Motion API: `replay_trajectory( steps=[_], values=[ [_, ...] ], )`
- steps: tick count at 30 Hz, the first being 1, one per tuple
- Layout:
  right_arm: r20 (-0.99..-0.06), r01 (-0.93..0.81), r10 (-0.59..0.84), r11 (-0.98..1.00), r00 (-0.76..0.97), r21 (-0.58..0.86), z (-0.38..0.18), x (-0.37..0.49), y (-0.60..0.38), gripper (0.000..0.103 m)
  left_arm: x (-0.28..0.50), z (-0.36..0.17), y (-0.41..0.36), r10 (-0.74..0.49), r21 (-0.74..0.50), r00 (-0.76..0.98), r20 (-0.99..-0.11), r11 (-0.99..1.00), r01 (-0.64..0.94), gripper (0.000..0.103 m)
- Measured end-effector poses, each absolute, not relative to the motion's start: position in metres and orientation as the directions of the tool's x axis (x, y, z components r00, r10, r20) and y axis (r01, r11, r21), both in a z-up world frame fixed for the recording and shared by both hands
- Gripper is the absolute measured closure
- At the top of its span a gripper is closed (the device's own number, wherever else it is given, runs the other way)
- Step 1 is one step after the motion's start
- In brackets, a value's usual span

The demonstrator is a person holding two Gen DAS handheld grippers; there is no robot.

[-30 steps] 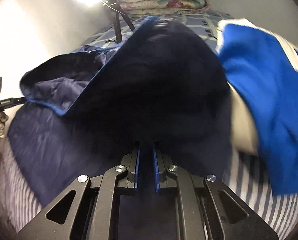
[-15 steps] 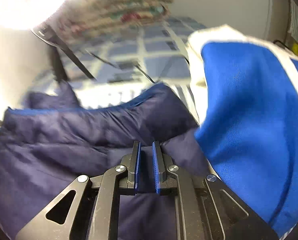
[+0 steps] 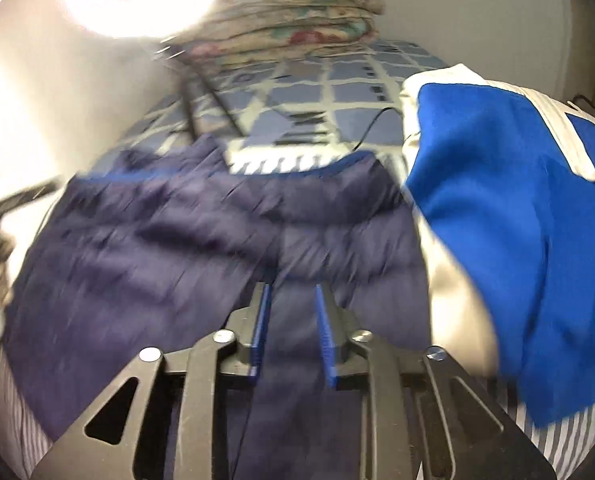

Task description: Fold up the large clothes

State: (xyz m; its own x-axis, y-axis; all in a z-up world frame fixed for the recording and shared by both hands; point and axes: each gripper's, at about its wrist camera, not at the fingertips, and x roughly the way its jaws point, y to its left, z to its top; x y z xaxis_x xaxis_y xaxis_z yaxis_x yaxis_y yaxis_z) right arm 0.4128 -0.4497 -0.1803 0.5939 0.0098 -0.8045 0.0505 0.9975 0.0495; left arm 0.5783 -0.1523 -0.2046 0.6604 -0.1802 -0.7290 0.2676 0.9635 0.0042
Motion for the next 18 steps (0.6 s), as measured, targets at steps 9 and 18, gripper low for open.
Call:
replay_trajectory(
  steps=[9,18],
  values=[
    [-0.83,0.051,0.04,0.995,0.557,0.082,-0.215,0.365,-0.44,0.08,0.615,-0.28,-0.208,-0.04,0.122,0.609,-0.792,0.967,0.222,0.05],
    [-0.792,0.14,0.043,0.977,0.608,0.161,-0.178,0.316,-0.473,0.065,0.527,-0.189,-0.177,-0.254,-0.072,0.659,-0.708,0.954,0.29,0.05]
  ],
)
